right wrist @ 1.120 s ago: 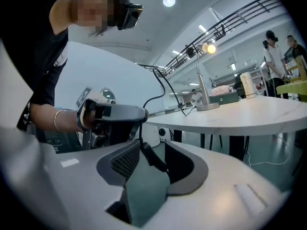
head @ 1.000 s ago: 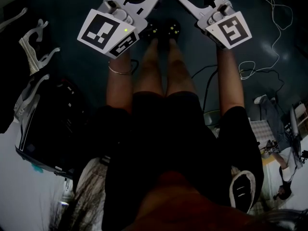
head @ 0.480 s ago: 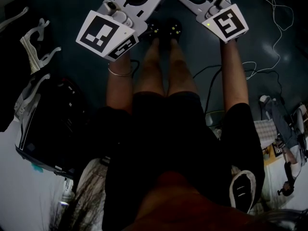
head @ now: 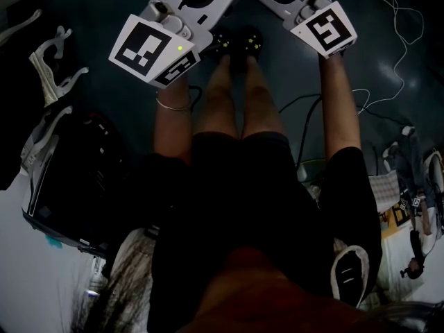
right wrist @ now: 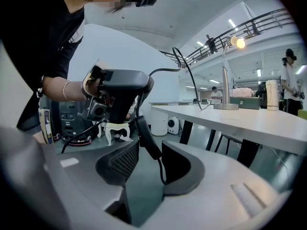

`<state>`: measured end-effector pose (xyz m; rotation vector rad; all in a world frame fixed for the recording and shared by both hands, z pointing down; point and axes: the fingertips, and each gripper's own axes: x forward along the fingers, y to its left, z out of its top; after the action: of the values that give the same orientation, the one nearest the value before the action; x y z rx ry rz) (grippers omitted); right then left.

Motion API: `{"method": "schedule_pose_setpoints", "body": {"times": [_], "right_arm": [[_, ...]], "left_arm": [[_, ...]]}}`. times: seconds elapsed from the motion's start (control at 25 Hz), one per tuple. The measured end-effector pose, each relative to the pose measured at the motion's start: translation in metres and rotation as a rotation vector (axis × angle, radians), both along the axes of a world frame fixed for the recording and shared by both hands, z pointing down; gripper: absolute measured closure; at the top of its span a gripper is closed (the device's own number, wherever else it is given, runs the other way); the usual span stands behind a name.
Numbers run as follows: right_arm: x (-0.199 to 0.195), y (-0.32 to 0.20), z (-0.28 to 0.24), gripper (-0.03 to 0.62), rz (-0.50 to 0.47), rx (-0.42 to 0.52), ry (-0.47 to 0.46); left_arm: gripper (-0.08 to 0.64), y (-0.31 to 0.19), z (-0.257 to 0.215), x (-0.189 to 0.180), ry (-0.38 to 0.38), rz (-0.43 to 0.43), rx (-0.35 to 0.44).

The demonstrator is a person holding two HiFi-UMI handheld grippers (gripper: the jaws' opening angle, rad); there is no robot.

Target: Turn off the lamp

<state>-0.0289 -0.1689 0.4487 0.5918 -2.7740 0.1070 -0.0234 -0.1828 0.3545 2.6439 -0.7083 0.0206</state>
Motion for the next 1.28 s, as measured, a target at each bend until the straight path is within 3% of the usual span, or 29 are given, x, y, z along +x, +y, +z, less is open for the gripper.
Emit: {"method": "schedule_pose_setpoints", "body": {"times": [0.92,1.28], "right_arm": [[-0.005,0.008,0.006,0.466,-0.011,-0.091,-0.045],[-0.009,0.008,0.001,0.466,-0.024,-0.054,-0.065]], "left_arm": [[0.551,-0.004,0.004,-0.008,-0.014,-0.043,0.064],[0.548,-0.005,-0.003,-0.013,0.008,-0.063,0.108]]}}
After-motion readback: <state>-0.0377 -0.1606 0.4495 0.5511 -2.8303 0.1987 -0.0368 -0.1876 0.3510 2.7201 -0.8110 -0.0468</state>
